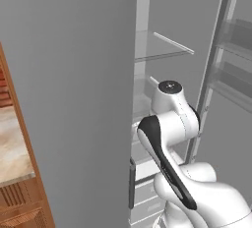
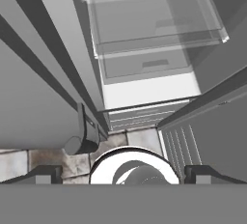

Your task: Pick the apple and mango from the fridge and place them on the plate next to the blender to make a fruit smoothie.

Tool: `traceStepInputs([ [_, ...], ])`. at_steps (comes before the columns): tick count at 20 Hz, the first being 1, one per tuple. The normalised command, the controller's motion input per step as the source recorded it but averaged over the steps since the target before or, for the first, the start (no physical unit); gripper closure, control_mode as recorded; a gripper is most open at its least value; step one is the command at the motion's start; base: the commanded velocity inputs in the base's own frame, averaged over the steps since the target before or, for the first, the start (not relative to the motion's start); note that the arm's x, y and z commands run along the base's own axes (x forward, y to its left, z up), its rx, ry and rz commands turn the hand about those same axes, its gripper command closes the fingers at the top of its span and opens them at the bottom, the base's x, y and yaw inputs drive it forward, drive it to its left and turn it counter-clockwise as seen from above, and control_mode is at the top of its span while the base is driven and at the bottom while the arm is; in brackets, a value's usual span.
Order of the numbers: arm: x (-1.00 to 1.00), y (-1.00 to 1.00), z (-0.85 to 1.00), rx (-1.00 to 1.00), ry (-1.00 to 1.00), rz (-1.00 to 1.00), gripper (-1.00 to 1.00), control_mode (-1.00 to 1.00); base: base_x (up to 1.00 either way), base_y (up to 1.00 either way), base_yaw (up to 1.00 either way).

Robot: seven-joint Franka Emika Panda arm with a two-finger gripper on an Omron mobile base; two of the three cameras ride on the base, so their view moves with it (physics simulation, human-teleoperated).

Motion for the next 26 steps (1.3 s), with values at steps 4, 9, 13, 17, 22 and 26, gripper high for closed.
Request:
traceStepInputs([
  [4,0.0,0.0,0.0,0.0,0.0,0.0,-1.0,1.0,-0.39,-0.34,-0.04],
  [9,0.0,0.0,0.0,0.0,0.0,0.0,-1.0,1.0,-0.2,-0.46,0.0],
  [13,0.0,-0.11,0.08,0.0,-0.04,0.0,-1.0,-1.0,-0.01,-0.3,0.0],
  [17,-0.08,-0.41,0.59,0.0,-0.33,0.0,-1.0,-1.0,0.0,0.0,0.0],
  [22,-0.25,-0.25,0.67,0.0,-0.39,0.0,-1.0,-1.0,0.0,0.0,0.0],
  [26,-0.06,-0.13,0.81,0.0,-0.31,0.0,-1.0,-1.0,0.0,0.0,0.0],
])
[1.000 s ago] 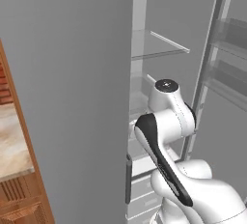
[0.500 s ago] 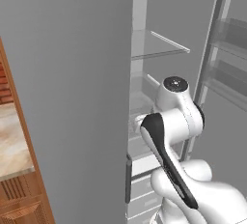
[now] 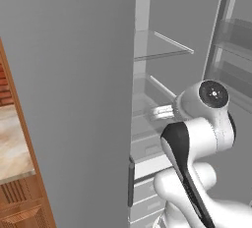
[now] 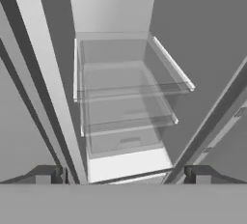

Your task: Pick the apple and mango from the fridge and place them on the plate next to the blender to make a fruit smoothie.

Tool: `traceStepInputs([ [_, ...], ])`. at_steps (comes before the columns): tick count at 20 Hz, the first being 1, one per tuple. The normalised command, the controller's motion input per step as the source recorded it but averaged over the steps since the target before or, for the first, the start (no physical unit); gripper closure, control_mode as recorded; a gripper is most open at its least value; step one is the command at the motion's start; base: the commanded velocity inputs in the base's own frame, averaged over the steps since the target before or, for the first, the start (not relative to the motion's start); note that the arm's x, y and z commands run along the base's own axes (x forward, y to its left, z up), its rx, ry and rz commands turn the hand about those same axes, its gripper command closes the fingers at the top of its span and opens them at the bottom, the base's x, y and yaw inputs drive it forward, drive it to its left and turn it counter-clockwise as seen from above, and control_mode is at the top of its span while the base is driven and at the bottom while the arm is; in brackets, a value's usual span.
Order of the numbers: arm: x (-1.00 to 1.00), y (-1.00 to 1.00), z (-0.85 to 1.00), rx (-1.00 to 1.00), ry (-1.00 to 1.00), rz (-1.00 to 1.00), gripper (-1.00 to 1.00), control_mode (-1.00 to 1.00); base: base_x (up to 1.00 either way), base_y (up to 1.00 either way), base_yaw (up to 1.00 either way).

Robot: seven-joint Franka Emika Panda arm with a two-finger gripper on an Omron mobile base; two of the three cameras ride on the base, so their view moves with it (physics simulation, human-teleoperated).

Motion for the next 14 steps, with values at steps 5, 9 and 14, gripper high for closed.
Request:
traceStepInputs([
  [5,0.0,-0.09,0.92,0.0,-0.19,0.0,-1.0,-1.0,0.0,0.0,0.0],
  [9,-0.04,-0.14,0.87,0.0,-0.07,0.11,-1.0,-1.0,0.0,0.0,0.0],
  [14,0.0,-0.05,0.57,0.0,0.0,0.21,-1.0,-1.0,0.0,0.0,0.0],
])
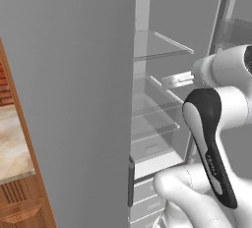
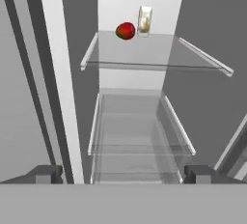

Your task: Pick the apple and mango from the fridge and place them on the plate next to the blender to make a fruit smoothie.

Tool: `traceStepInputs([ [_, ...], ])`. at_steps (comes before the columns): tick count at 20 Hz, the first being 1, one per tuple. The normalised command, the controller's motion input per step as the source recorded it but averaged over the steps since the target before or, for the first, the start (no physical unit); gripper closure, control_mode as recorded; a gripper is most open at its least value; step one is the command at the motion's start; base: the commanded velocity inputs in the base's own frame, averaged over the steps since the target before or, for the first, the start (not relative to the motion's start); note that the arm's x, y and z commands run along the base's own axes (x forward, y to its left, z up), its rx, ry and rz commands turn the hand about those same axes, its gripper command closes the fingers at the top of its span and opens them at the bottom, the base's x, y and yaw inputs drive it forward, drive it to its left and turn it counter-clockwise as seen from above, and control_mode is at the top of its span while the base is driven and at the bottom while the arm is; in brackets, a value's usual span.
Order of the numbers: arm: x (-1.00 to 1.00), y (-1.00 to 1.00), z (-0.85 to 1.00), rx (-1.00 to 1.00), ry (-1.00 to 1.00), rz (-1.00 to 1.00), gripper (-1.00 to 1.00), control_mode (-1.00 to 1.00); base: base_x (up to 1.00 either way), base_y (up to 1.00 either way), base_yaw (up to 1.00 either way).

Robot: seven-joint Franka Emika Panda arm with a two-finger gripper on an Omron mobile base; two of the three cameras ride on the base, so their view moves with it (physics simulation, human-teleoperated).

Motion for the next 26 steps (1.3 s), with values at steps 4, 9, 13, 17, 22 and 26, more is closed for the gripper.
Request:
traceStepInputs([
  [4,0.0,-0.01,0.24,0.0,0.0,0.2,-1.0,-1.0,0.0,0.0,0.0],
  [9,0.03,0.0,0.11,-0.01,-0.21,0.01,-1.0,-1.0,0.0,0.0,0.0],
  [13,0.31,0.0,0.41,0.0,-0.16,0.0,-1.0,-1.0,0.0,0.0,0.0],
  [17,0.49,0.0,0.25,0.0,-0.03,0.0,-1.0,-1.0,0.0,0.0,0.0],
  [22,0.47,-0.05,0.02,0.0,0.0,0.0,-1.0,-1.0,0.0,0.0,0.0],
  [26,0.58,-0.05,0.0,0.0,0.0,0.0,-1.0,-1.0,0.0,0.0,0.0],
])
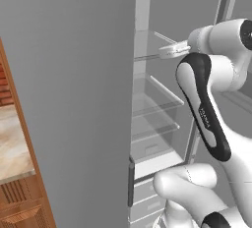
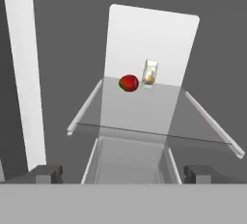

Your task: Pick the apple and mango from the fridge and place them on the plate next to the blender to make a fruit smoothie.

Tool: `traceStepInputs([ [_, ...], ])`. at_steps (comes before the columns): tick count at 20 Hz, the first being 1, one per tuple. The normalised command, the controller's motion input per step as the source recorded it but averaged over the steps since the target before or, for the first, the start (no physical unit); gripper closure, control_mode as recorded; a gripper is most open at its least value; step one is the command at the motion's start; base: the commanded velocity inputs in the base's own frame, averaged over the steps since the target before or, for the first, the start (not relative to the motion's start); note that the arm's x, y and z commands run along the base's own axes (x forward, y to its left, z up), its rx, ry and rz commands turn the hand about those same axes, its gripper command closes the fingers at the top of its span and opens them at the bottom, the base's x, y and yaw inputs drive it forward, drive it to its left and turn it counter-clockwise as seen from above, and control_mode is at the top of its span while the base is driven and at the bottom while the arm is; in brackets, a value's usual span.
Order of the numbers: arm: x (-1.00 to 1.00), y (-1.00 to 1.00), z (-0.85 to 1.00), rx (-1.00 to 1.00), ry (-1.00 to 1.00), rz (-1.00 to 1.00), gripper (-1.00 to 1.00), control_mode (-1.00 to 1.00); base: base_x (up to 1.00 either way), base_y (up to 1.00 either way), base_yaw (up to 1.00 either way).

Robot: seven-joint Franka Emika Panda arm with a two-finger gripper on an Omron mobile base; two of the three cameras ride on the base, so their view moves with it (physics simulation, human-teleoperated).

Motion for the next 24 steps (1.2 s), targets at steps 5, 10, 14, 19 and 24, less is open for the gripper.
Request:
traceStepInputs([
  [5,0.65,0.0,0.0,0.0,0.0,0.0,-1.0,-1.0,0.0,0.0,0.0],
  [10,0.63,-0.01,0.0,0.0,0.0,0.0,-1.0,-1.0,0.0,0.0,0.0],
  [14,0.52,-0.02,0.0,0.0,0.0,0.0,-1.0,-1.0,0.0,0.0,0.0],
  [19,0.41,0.0,0.0,0.0,0.0,0.0,-1.0,-1.0,0.0,0.0,0.0],
  [24,0.42,0.0,0.0,0.0,0.01,0.0,-1.0,-1.0,0.0,0.0,0.0],
])
